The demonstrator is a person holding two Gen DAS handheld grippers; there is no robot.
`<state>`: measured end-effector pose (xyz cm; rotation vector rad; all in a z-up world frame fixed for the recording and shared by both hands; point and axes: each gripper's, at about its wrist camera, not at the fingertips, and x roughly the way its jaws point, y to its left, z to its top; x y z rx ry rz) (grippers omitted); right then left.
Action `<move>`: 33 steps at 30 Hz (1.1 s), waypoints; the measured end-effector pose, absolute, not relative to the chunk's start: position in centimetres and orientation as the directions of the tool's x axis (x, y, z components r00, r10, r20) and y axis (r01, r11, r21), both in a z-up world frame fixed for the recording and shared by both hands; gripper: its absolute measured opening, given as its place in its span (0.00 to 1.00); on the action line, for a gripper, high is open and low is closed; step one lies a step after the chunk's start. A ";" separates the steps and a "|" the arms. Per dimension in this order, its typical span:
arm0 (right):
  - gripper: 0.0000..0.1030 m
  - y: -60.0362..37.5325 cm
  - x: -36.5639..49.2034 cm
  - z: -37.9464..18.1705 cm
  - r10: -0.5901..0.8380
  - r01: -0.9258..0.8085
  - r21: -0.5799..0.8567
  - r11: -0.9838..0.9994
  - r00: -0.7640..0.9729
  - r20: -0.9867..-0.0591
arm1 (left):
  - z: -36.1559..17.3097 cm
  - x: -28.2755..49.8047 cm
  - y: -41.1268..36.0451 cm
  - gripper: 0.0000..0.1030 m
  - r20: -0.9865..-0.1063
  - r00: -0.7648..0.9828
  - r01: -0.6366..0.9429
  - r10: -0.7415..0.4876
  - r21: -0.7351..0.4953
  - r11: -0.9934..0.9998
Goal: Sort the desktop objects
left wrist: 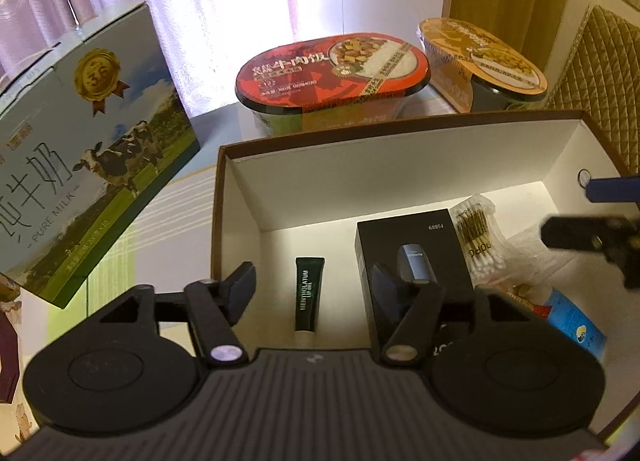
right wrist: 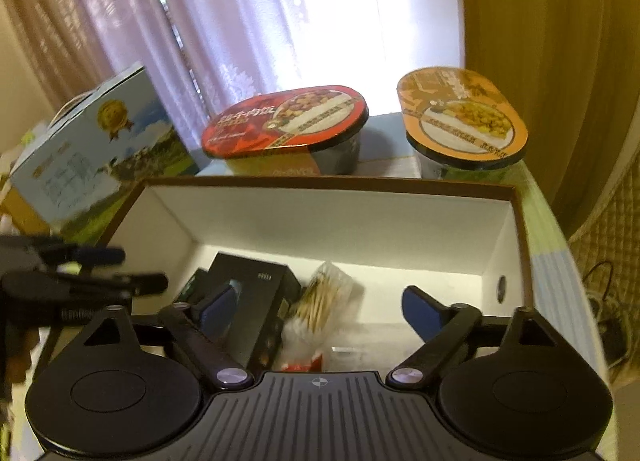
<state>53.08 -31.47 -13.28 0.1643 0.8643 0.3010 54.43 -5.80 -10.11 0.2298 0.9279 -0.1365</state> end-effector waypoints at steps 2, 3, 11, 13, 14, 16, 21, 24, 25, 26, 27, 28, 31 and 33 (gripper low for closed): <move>0.95 -31.4 52.0 -12.8 0.324 -0.208 0.248 0.946 0.617 -0.718 | -9.7 54.0 -5.8 0.68 -0.800 0.600 0.211 -0.020 0.134 0.968; 0.98 -31.3 51.5 -12.6 0.323 -0.215 0.241 0.946 0.619 -0.716 | -9.4 53.7 -5.8 0.69 -0.797 0.604 0.209 -0.021 0.133 0.969; 0.98 -30.5 46.8 -11.5 0.266 -0.222 0.157 0.962 0.643 -0.719 | -7.4 50.3 -5.9 0.83 -0.766 0.643 0.185 -0.013 0.139 0.973; 0.98 -30.5 45.8 -11.4 0.256 -0.215 0.150 0.965 0.645 -0.720 | -6.8 49.2 -5.8 0.84 -0.757 0.654 0.175 -0.006 0.143 0.974; 0.98 -30.5 45.2 -11.2 0.251 -0.209 0.149 0.966 0.647 -0.720 | -6.5 48.7 -5.8 0.84 -0.753 0.658 0.170 -0.004 0.143 0.975; 0.98 -30.6 44.4 -11.0 0.246 -0.197 0.153 0.968 0.651 -0.718 | -6.0 47.6 -5.6 0.85 -0.744 0.668 0.163 -0.004 0.141 0.976; 0.98 -30.9 42.5 -10.0 0.235 -0.170 0.162 0.972 0.663 -0.711 | -4.5 45.0 -5.5 0.94 -0.719 0.695 0.142 0.000 0.137 0.980; 0.98 -30.8 41.4 -9.3 0.223 -0.160 0.156 0.975 0.676 -0.703 | -3.7 43.4 -5.5 0.95 -0.708 0.706 0.136 -0.004 0.130 0.982; 0.98 -30.8 41.0 -9.1 0.220 -0.155 0.156 0.976 0.680 -0.700 | -3.5 43.0 -5.5 0.96 -0.705 0.709 0.135 -0.005 0.129 0.982; 0.98 -30.8 40.7 -8.9 0.219 -0.153 0.157 0.976 0.682 -0.697 | -3.3 42.5 -5.6 0.97 -0.703 0.711 0.134 -0.005 0.129 0.983; 0.98 -30.8 40.3 -8.7 0.220 -0.151 0.161 0.975 0.684 -0.695 | -3.2 41.9 -5.6 0.97 -0.703 0.711 0.130 0.001 0.132 0.983; 0.98 -30.8 39.9 -8.6 0.220 -0.148 0.164 0.975 0.685 -0.695 | -3.1 41.5 -5.6 0.98 -0.703 0.711 0.125 0.008 0.138 0.982; 0.98 -30.5 38.8 -8.2 0.221 -0.144 0.168 0.975 0.688 -0.691 | -2.8 39.8 -5.8 0.99 -0.683 0.730 0.125 0.029 0.175 0.977; 0.98 -30.4 38.0 -7.9 0.216 -0.141 0.164 0.976 0.694 -0.687 | -2.6 38.7 -5.7 0.99 -0.681 0.732 0.126 0.024 0.170 0.977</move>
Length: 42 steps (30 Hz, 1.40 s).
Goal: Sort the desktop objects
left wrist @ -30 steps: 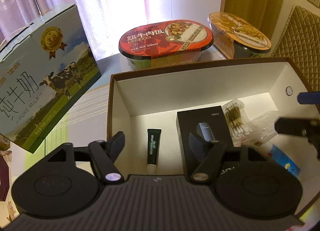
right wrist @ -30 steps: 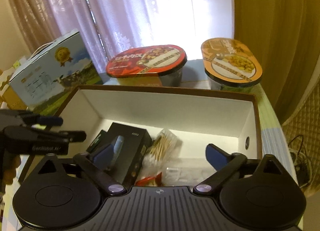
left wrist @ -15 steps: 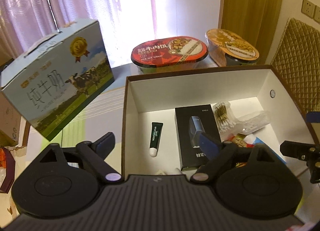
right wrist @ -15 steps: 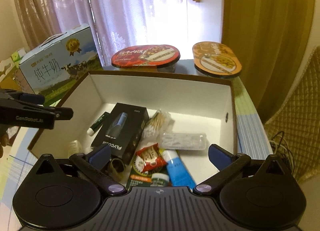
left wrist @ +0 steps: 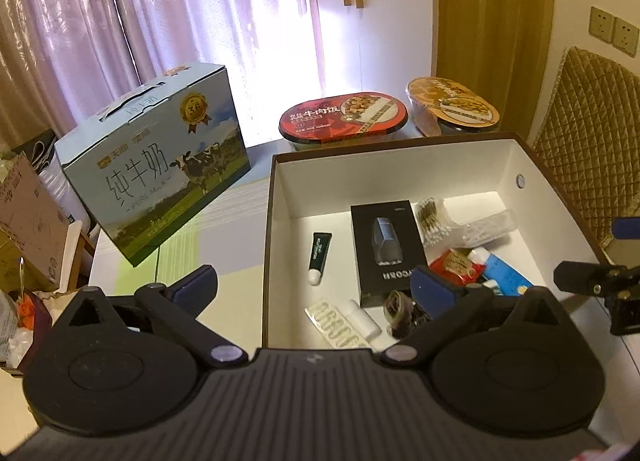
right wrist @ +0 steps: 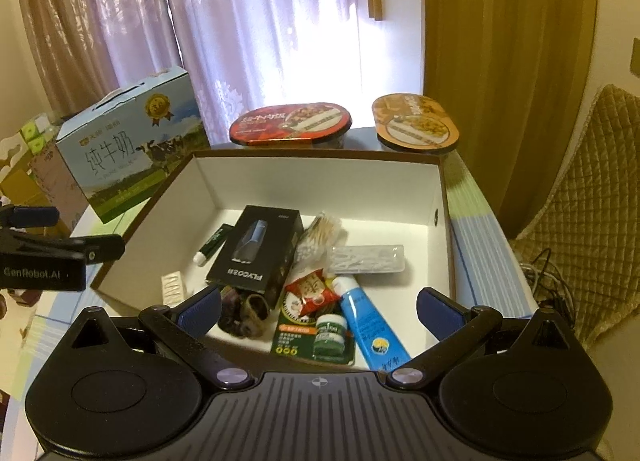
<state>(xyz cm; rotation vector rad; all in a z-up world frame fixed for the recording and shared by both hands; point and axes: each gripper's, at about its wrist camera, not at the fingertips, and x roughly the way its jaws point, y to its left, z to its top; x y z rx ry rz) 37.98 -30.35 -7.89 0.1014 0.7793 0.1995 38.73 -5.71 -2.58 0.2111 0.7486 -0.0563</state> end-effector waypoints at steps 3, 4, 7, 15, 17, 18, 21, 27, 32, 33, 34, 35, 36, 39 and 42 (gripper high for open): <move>0.98 -30.0 36.7 -7.2 0.207 -0.134 0.159 0.978 0.707 -0.676 | -2.2 37.3 -5.3 0.99 -0.680 0.733 0.122 0.012 0.150 0.981; 0.98 -29.8 36.1 -7.0 0.205 -0.134 0.157 0.978 0.711 -0.672 | -2.1 36.9 -5.2 0.99 -0.681 0.732 0.117 0.014 0.146 0.982; 0.98 -29.4 34.9 -6.6 0.194 -0.127 0.149 0.981 0.721 -0.665 | -1.6 35.6 -4.8 0.99 -0.682 0.731 0.101 0.018 0.134 0.986; 0.98 -27.9 32.1 -5.8 0.175 -0.122 0.127 0.984 0.738 -0.652 | -1.0 32.8 -3.5 0.99 -0.693 0.721 0.088 0.002 0.094 0.992; 0.98 -27.6 31.5 -5.7 0.172 -0.119 0.124 0.985 0.742 -0.648 | -0.9 32.2 -3.3 0.99 -0.694 0.720 0.088 0.001 0.093 0.992; 0.98 -27.4 31.2 -5.6 0.169 -0.118 0.123 0.985 0.744 -0.646 | -0.9 31.9 -3.2 0.99 -0.694 0.720 0.090 -0.001 0.091 0.992; 0.98 -27.0 30.4 -5.5 0.163 -0.113 0.118 0.987 0.750 -0.641 | -0.8 30.9 -2.9 0.99 -0.700 0.714 0.095 -0.012 0.079 0.992; 0.98 -26.3 28.7 -5.0 0.154 -0.109 0.109 0.988 0.761 -0.630 | -1.0 29.3 -2.4 0.99 -0.709 0.704 0.110 -0.035 0.061 0.992; 0.98 -25.9 27.4 -4.9 0.137 -0.103 0.090 0.991 0.764 -0.630 | -0.9 28.1 -2.4 0.99 -0.712 0.700 0.128 -0.056 0.049 0.991; 0.98 -25.9 27.2 -4.8 0.136 -0.103 0.089 0.991 0.764 -0.630 | -0.9 27.9 -2.4 0.99 -0.712 0.700 0.131 -0.059 0.047 0.990; 0.98 -25.8 26.9 -4.8 0.135 -0.102 0.087 0.991 0.765 -0.630 | -0.8 27.6 -2.4 0.99 -0.712 0.700 0.134 -0.062 0.045 0.990; 0.98 -25.8 26.5 -4.8 0.133 -0.102 0.086 0.991 0.766 -0.629 | -0.8 27.3 -2.4 0.99 -0.712 0.699 0.137 -0.065 0.043 0.990; 0.98 -25.7 26.2 -4.8 0.133 -0.102 0.085 0.991 0.767 -0.628 | -0.8 27.1 -2.4 0.99 -0.712 0.699 0.139 -0.068 0.043 0.989; 0.98 -25.6 25.5 -4.8 0.132 -0.099 0.087 0.991 0.767 -0.628 | -0.7 26.5 -2.4 0.99 -0.711 0.700 0.146 -0.072 0.044 0.988; 0.98 -25.5 25.0 -4.8 0.129 -0.096 0.087 0.992 0.767 -0.628 | -0.6 25.9 -2.4 0.99 -0.710 0.700 0.150 -0.075 0.043 0.988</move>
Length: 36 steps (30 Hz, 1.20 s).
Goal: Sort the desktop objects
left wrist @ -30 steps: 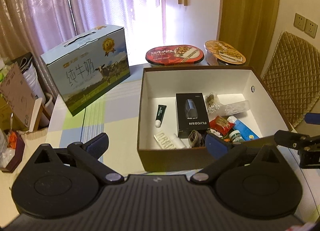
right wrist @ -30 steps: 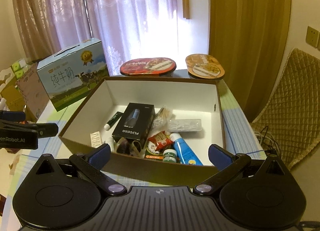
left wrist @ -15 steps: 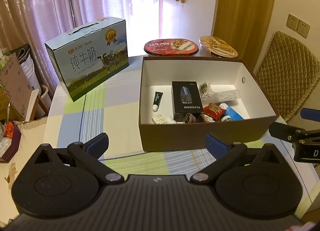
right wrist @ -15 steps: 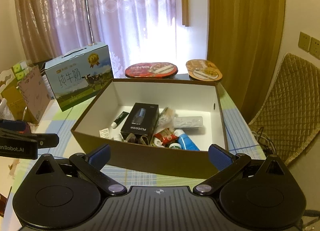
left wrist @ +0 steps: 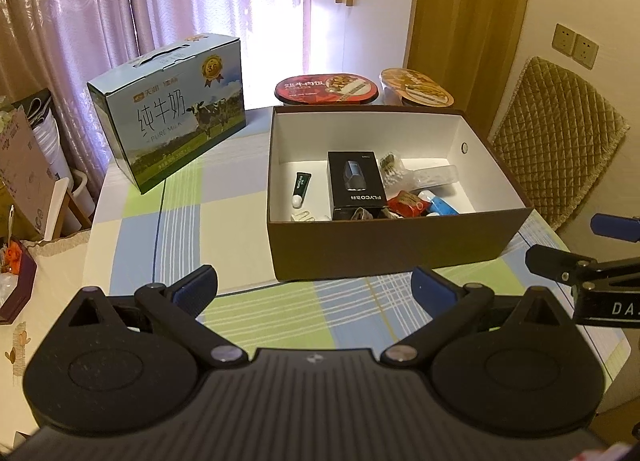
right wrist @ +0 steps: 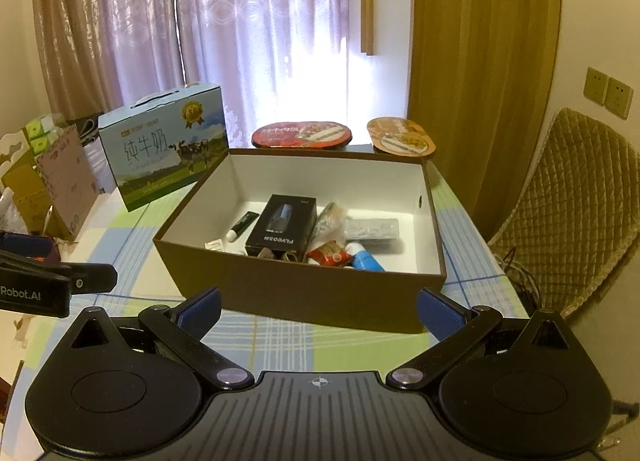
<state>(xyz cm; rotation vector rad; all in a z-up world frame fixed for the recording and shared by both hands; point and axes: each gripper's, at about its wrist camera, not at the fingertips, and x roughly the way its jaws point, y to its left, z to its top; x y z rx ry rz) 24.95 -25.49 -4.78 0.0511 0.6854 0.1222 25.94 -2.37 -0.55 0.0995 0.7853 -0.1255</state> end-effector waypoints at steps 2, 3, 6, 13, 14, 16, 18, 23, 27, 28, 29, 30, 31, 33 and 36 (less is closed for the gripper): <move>0.98 -25.4 24.6 -4.7 0.128 -0.095 0.087 0.992 0.769 -0.626 | -0.5 25.6 -2.3 0.99 -0.711 0.699 0.150 -0.077 0.041 0.988; 0.98 -25.4 24.4 -4.7 0.129 -0.094 0.088 0.992 0.770 -0.625 | -0.5 25.4 -2.3 0.99 -0.710 0.700 0.151 -0.077 0.041 0.988; 0.98 -25.2 24.0 -4.6 0.131 -0.097 0.089 0.991 0.771 -0.623 | -0.7 25.0 -2.2 0.99 -0.715 0.695 0.153 -0.076 0.044 0.987; 0.98 -24.4 23.3 -5.1 0.114 -0.092 0.068 0.993 0.764 -0.635 | -1.6 24.4 -1.9 0.99 -0.731 0.679 0.161 -0.070 0.054 0.985; 0.98 -24.4 23.2 -5.2 0.111 -0.090 0.066 0.994 0.763 -0.637 | -1.7 24.4 -1.8 0.99 -0.734 0.676 0.162 -0.071 0.054 0.985; 0.98 -24.4 23.1 -5.4 0.104 -0.084 0.062 0.995 0.759 -0.642 | -2.0 24.3 -1.6 0.99 -0.739 0.670 0.163 -0.071 0.054 0.985; 0.98 -24.3 23.0 -5.5 0.100 -0.079 0.061 0.995 0.758 -0.645 | -2.2 24.2 -1.5 0.99 -0.742 0.666 0.164 -0.069 0.056 0.985; 0.98 -24.1 23.0 -5.6 0.099 -0.081 0.057 0.995 0.759 -0.644 | -2.5 24.0 -1.3 0.99 -0.744 0.666 0.163 -0.063 0.063 0.985; 0.98 -24.1 23.1 -5.7 0.102 -0.089 0.052 0.995 0.756 -0.646 | -2.5 23.9 -1.5 0.99 -0.743 0.667 0.161 -0.057 0.069 0.985; 0.98 -24.1 23.1 -5.7 0.104 -0.094 0.051 0.994 0.756 -0.646 | -2.5 23.8 -1.6 0.99 -0.741 0.670 0.160 -0.053 0.074 0.984; 0.98 -24.1 23.2 -5.8 0.107 -0.099 0.049 0.994 0.756 -0.645 | -2.5 23.8 -1.8 0.99 -0.739 0.672 0.158 -0.049 0.079 0.984; 0.98 -24.2 23.3 -5.8 0.110 -0.103 0.048 0.994 0.756 -0.645 | -2.5 23.8 -1.9 0.99 -0.738 0.673 0.155 -0.043 0.084 0.984; 0.98 -24.3 23.4 -5.9 0.113 -0.107 0.049 0.993 0.755 -0.646 | -2.5 23.8 -2.0 0.99 -0.738 0.674 0.152 -0.040 0.085 0.985; 0.98 -24.5 23.5 -6.0 0.118 -0.113 0.049 0.992 0.751 -0.649 | -2.5 23.7 -2.3 0.99 -0.739 0.673 0.144 -0.034 0.086 0.986; 0.98 -25.0 23.6 -6.2 0.128 -0.123 0.053 0.991 0.747 -0.652 | -2.7 23.6 -2.8 0.99 -0.738 0.674 0.133 -0.019 0.096 0.986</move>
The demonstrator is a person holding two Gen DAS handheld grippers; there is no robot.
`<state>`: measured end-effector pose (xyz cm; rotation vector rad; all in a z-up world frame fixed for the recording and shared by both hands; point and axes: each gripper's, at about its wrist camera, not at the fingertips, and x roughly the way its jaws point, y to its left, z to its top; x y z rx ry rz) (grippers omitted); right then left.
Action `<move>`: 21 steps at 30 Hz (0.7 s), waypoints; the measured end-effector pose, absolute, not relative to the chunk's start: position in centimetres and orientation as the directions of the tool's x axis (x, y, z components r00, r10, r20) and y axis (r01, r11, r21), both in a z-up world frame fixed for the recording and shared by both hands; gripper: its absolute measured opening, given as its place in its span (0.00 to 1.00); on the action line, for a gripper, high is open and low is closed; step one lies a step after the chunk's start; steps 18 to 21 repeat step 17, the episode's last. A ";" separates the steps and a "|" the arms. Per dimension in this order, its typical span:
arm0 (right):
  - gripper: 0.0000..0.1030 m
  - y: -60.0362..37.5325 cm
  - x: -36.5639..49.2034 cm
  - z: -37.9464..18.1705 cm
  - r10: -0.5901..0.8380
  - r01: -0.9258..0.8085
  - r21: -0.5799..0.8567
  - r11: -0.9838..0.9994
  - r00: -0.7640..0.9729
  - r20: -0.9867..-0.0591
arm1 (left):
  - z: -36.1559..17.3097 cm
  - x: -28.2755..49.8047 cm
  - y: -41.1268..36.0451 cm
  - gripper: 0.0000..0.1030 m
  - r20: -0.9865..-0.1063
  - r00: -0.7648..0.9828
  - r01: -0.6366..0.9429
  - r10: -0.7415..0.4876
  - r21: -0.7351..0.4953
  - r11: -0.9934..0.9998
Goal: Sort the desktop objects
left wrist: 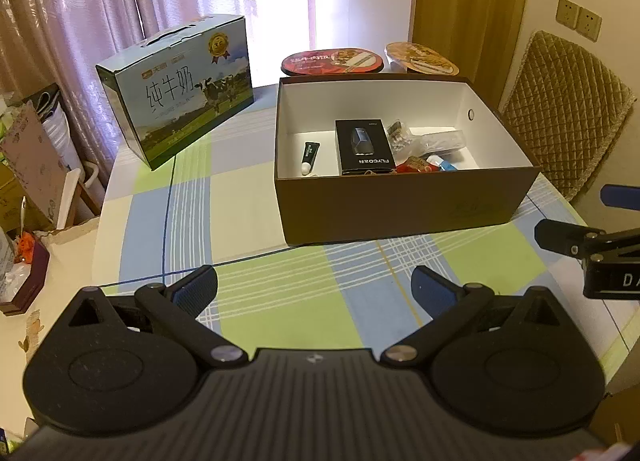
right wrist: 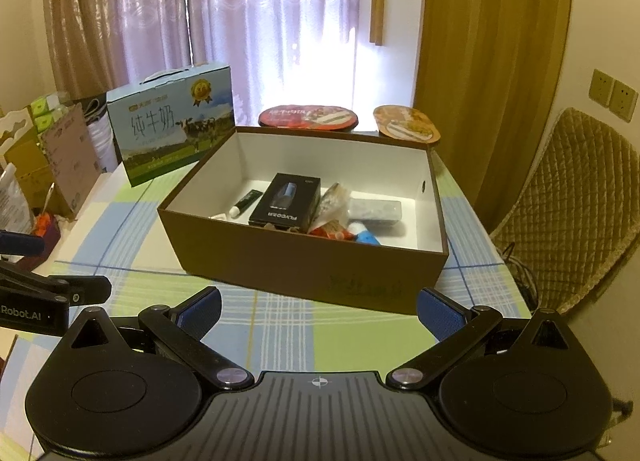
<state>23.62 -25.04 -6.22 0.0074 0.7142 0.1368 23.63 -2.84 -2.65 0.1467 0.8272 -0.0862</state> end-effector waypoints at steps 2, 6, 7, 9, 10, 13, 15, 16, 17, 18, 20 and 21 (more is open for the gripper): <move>0.98 -25.4 23.6 -6.4 0.134 -0.128 0.056 0.990 0.743 -0.655 | -2.8 23.6 -3.2 0.99 -0.739 0.674 0.126 -0.011 0.100 0.987; 0.98 -26.4 23.6 -6.6 0.147 -0.142 0.061 0.988 0.737 -0.660 | -3.0 23.7 -4.2 0.99 -0.742 0.670 0.111 0.003 0.104 0.988; 0.98 -26.6 23.6 -6.6 0.150 -0.144 0.063 0.987 0.737 -0.659 | -3.0 23.6 -4.5 0.99 -0.741 0.671 0.110 0.004 0.106 0.988; 0.98 -27.2 23.5 -6.6 0.155 -0.147 0.067 0.987 0.736 -0.659 | -2.9 23.6 -5.1 0.99 -0.738 0.675 0.106 0.007 0.106 0.989; 0.98 -27.4 23.5 -6.6 0.157 -0.149 0.068 0.986 0.735 -0.659 | -2.9 23.6 -5.3 0.99 -0.738 0.675 0.104 0.009 0.107 0.989; 0.98 -28.1 23.5 -6.6 0.164 -0.157 0.070 0.985 0.733 -0.660 | -3.0 23.7 -6.0 0.99 -0.739 0.673 0.097 0.013 0.106 0.990; 0.98 -28.6 23.5 -6.6 0.170 -0.161 0.075 0.984 0.732 -0.660 | -3.0 23.7 -6.4 0.99 -0.739 0.673 0.091 0.017 0.106 0.990; 0.98 -28.8 23.4 -6.5 0.173 -0.163 0.078 0.984 0.732 -0.659 | -3.0 23.7 -6.6 0.99 -0.739 0.674 0.088 0.020 0.107 0.990; 0.98 -28.9 23.4 -6.5 0.176 -0.165 0.080 0.983 0.732 -0.659 | -3.0 23.7 -6.8 0.99 -0.737 0.675 0.085 0.024 0.110 0.990; 0.98 -28.9 23.4 -6.5 0.176 -0.165 0.080 0.983 0.732 -0.659 | -3.0 23.7 -6.8 0.99 -0.737 0.675 0.085 0.024 0.110 0.990; 0.98 -28.9 23.4 -6.5 0.176 -0.165 0.080 0.983 0.732 -0.659 | -3.0 23.7 -6.8 0.99 -0.737 0.675 0.085 0.024 0.110 0.990; 0.98 -28.9 23.4 -6.5 0.176 -0.165 0.080 0.983 0.732 -0.659 | -3.0 23.7 -6.8 0.99 -0.737 0.675 0.085 0.024 0.110 0.990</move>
